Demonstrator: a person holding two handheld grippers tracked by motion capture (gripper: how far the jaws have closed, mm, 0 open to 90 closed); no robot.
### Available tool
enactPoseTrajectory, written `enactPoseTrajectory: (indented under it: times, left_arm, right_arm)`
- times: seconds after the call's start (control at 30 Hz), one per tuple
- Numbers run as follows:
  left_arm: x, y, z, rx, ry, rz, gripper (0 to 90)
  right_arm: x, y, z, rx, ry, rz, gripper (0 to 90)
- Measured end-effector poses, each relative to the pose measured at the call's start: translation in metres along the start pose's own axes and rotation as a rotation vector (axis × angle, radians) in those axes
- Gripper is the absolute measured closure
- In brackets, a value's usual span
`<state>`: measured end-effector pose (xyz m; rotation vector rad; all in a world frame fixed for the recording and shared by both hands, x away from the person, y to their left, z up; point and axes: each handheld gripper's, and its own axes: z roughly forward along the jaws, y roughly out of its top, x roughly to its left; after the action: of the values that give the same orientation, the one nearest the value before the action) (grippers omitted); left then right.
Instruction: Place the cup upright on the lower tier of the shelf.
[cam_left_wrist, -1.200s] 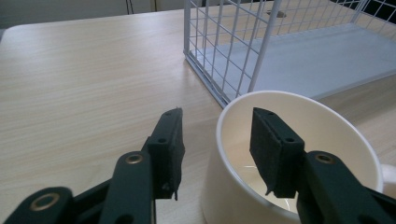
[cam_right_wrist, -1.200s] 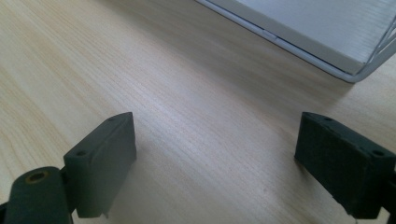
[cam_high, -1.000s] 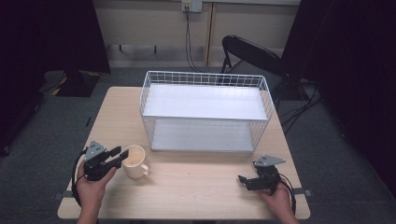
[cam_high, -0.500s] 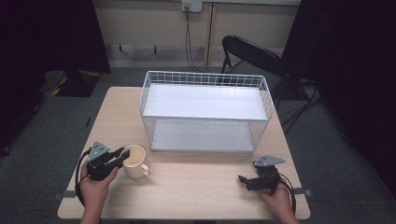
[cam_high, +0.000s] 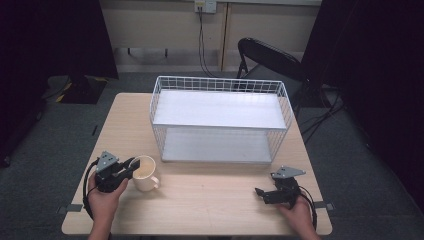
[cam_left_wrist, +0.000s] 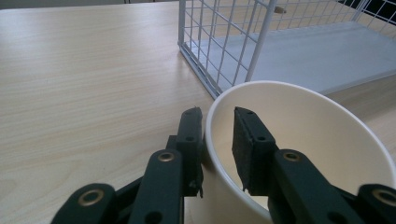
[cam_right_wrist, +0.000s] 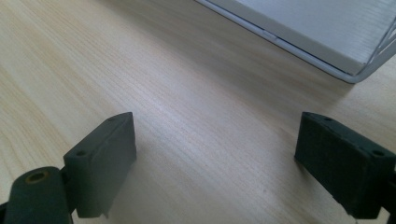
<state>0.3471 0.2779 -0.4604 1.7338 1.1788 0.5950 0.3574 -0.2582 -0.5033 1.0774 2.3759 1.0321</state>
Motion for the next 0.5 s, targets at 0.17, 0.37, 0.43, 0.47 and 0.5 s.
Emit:
enactPoseTrajectory:
  times: [0.17, 0.37, 0.43, 0.47, 0.5]
  left_arm:
    - [-0.0038, 0.0017, 0.0026, 0.016, 0.007, 0.033, 78.0]
    - [-0.0073, 0.0037, 0.0014, 0.031, 0.026, 0.041, 79.2]
    - [-0.0079, 0.0042, 0.0008, 0.037, 0.026, 0.035, 79.9]
    - [-0.0075, 0.0046, -0.0005, 0.042, 0.023, 0.024, 80.2]
    - [-0.0075, 0.0046, -0.001, 0.045, 0.028, 0.027, 80.9]
  right_arm:
    - [-0.0001, 0.0, 0.0, 0.0, 0.0, -0.001, 11.8]
    - [0.0001, 0.0, 0.0, -0.001, -0.001, 0.0, 11.8]
    - [0.0001, 0.0, 0.0, -0.001, -0.001, 0.0, 11.8]
    - [0.0001, 0.0, 0.0, -0.001, -0.001, 0.0, 11.8]
    - [0.0001, 0.0001, 0.0, -0.001, -0.001, 0.0, 11.8]
